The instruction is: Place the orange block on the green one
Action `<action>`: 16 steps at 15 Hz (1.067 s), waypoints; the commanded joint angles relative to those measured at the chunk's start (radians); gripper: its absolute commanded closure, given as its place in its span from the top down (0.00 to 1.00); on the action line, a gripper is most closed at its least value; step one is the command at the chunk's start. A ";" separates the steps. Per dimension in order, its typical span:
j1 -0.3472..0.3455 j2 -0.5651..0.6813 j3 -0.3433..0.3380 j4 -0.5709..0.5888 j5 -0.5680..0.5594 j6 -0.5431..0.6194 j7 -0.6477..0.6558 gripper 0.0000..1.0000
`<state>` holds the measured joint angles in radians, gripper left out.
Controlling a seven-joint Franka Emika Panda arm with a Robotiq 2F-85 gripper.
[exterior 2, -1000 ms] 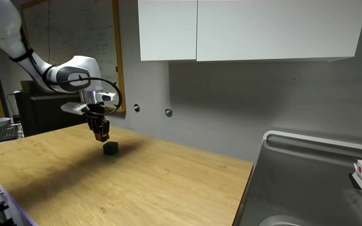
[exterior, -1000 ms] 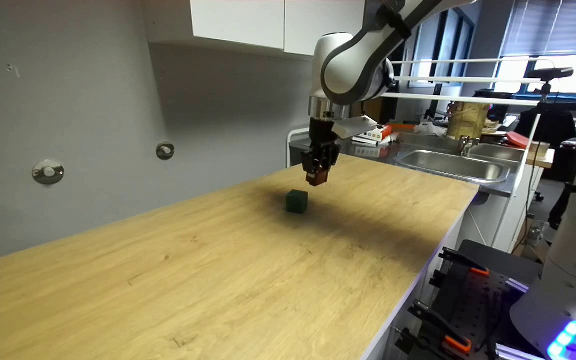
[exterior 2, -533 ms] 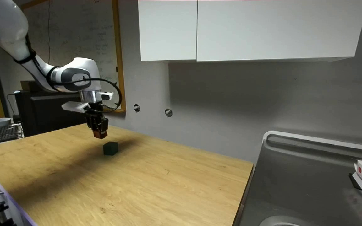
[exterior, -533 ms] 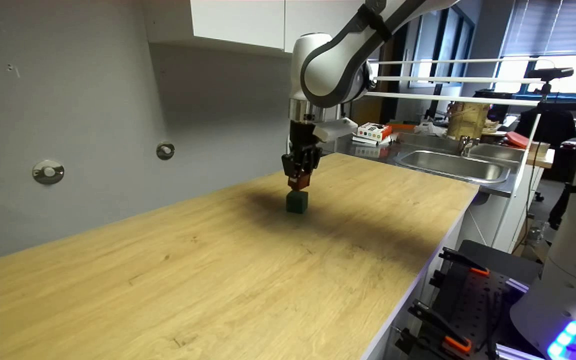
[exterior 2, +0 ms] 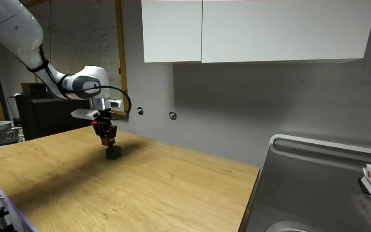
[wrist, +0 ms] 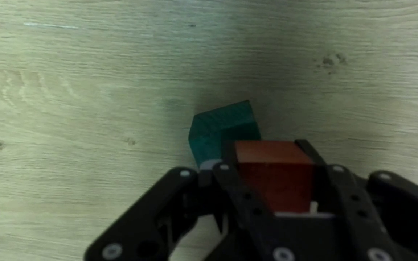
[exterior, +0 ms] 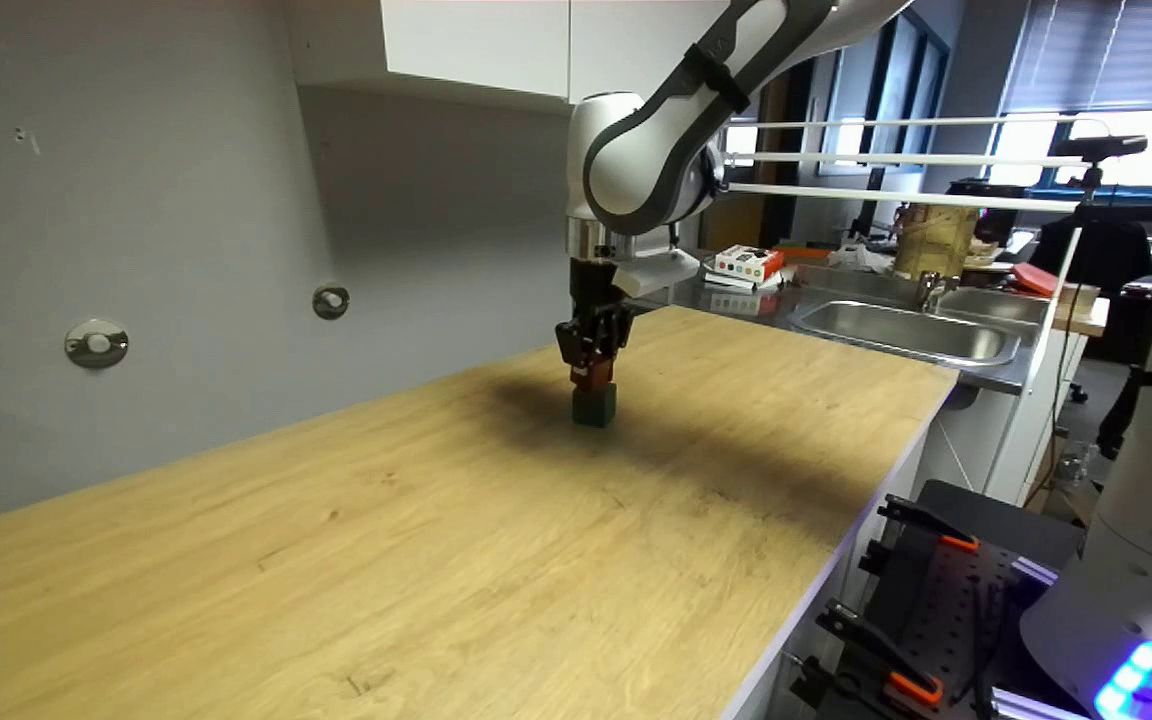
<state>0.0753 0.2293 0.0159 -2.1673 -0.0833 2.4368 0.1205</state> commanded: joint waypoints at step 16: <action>-0.005 0.037 -0.029 0.059 -0.021 -0.074 0.023 1.00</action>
<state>0.0694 0.2687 -0.0113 -2.1318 -0.0902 2.4036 0.1214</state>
